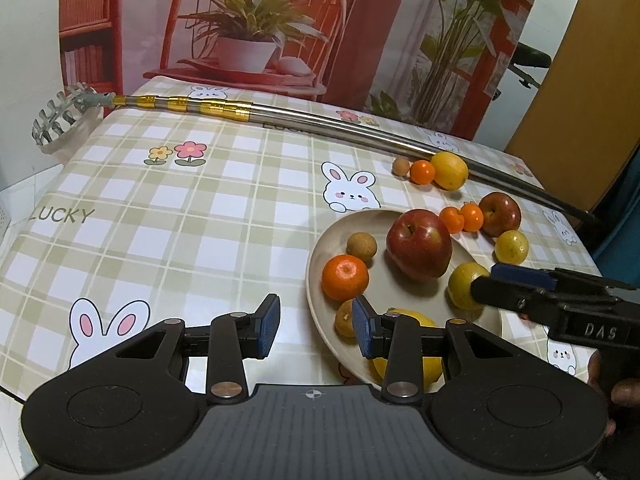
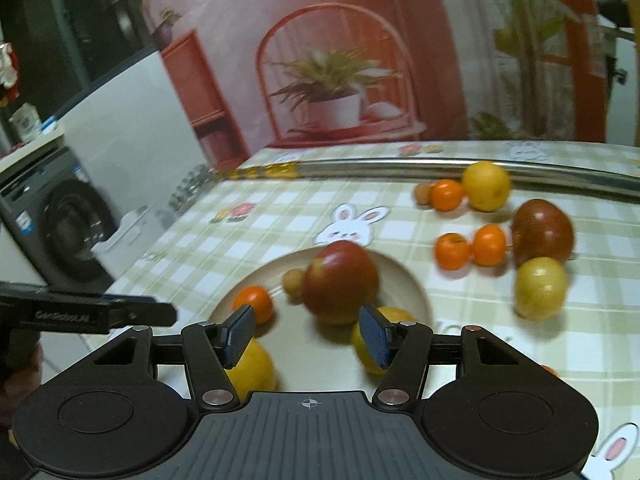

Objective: Organize fruits
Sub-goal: 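Withdraw both open tools from the plate toward the remaining fruits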

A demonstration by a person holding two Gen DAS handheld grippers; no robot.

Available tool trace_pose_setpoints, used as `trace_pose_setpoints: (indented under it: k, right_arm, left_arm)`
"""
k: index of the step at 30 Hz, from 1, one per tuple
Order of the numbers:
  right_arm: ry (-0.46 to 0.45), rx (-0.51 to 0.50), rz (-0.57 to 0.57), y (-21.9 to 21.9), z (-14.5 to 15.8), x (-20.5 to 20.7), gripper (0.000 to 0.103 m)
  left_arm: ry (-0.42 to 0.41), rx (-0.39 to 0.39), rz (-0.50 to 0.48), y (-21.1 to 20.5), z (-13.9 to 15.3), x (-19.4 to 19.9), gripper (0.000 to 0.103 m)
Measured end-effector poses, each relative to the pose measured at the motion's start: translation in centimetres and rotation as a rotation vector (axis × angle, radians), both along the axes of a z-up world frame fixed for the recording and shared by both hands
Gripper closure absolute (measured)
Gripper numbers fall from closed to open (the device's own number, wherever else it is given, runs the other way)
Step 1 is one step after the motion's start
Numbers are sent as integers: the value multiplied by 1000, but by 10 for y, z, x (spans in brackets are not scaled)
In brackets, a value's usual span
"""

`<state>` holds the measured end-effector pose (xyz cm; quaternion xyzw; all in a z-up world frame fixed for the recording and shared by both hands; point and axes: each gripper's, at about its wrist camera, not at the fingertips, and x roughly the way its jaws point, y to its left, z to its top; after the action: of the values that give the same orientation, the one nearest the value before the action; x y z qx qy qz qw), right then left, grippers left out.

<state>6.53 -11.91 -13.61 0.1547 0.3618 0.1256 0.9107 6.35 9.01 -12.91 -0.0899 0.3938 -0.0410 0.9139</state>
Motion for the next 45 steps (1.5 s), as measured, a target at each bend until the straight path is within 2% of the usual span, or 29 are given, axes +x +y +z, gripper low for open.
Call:
trace_pose_setpoints:
  k: [16,26,31,36,41,45]
  right_arm:
    - [-10,-39,-162,-33,-6,-10,48]
    - [-87,-155,-218,-55,5,-9,48]
    - [-123,-200,-269,-78,9,-4,48]
    - [-141,-191,-331,-105,7,2,48]
    - [-137,-147,-374,-129,-3,7,48]
    - [-118,-131,-400,-143,-13,11,48]
  left_arm:
    - [23,5,-8,-2,-5,3,62]
    - [4,15,-20,-1,8,16,62]
    - [-20,28,-56,-10,23,38,62]
    - [-72,78,-121,-31,42,73,62]
    - [-140,207,-207,-67,47,116,62]
    - [-136,189,-270,-88,38,156,62]
